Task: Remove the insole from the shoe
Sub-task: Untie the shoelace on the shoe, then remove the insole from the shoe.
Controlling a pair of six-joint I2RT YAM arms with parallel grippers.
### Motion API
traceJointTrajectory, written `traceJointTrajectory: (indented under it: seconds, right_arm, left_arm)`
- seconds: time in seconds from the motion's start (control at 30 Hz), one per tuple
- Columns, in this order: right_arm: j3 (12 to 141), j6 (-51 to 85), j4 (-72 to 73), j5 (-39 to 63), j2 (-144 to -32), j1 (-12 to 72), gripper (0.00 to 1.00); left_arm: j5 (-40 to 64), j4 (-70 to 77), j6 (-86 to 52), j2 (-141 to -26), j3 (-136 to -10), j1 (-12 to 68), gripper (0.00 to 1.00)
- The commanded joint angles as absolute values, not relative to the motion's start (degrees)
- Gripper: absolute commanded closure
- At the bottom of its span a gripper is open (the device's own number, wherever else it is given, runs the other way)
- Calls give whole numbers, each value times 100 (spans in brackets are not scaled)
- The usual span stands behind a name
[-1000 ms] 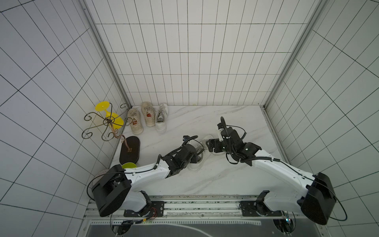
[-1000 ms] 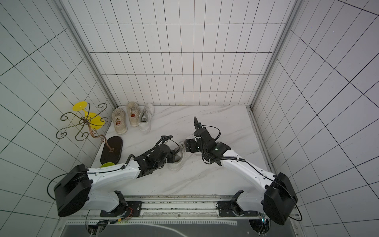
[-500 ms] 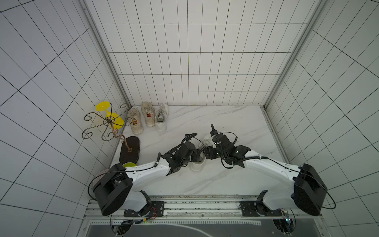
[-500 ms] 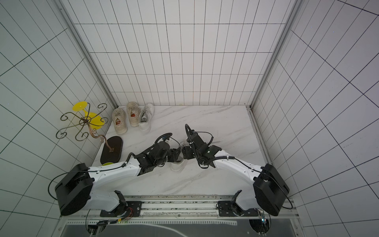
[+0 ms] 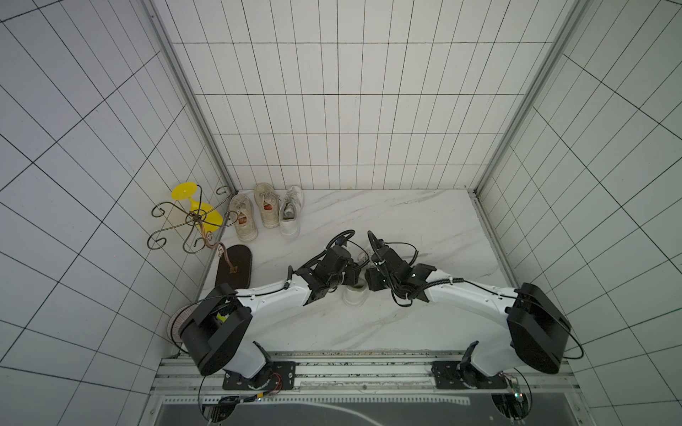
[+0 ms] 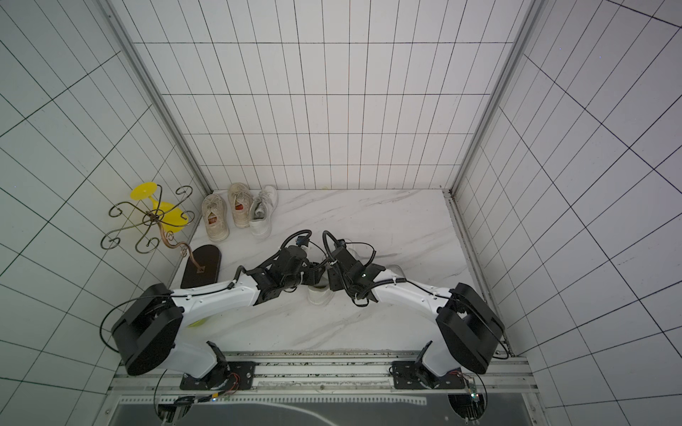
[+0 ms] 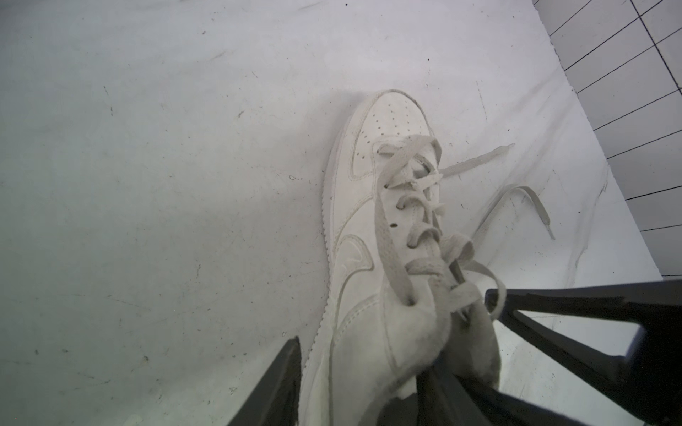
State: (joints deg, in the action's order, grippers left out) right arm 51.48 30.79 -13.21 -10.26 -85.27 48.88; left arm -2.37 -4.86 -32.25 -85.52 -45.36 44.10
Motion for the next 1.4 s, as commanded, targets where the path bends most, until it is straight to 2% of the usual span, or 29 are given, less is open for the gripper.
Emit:
traceJointTrajectory:
  seconds: [0.0, 0.07, 0.27, 0.53, 0.7, 0.87, 1.0, 1.17, 1.37]
  right_arm:
    - [5031, 3223, -1595, -1721, -8479, 4848, 52]
    - [5001, 3242, -1654, -1837, -8515, 4781, 57]
    - [4575, 3278, -1743, -2151, -8351, 4244, 64]
    - [3900, 3221, -1628, -2069, -7978, 3108, 66]
    - [3902, 3181, -1479, -1719, -8007, 3043, 69]
    - [4083, 2975, -1378, -1695, -7940, 3452, 68]
    - [4216, 2590, -1304, -1458, -7758, 3772, 63]
    - [4304, 2152, -1335, -800, -7529, 3982, 44]
    - [4495, 2089, -1945, -901, -7592, 4378, 28]
  left_arm:
    - [-478, -721, -3245, -8734, -4793, 4382, 63]
    - [-604, -779, -3311, -8750, -4808, 4373, 70]
    - [-1197, -1090, -3535, -8622, -4668, 4326, 83]
    - [-1250, -837, -3849, -8090, -3968, 4052, 90]
    - [-1065, -667, -3863, -8125, -3905, 4044, 92]
    - [-796, -521, -3971, -8227, -4002, 4188, 96]
    - [-859, -514, -4114, -8188, -4143, 4499, 97]
    - [-962, -483, -4418, -8088, -4227, 4801, 100]
    - [-1144, -484, -4767, -7915, -4204, 4947, 100]
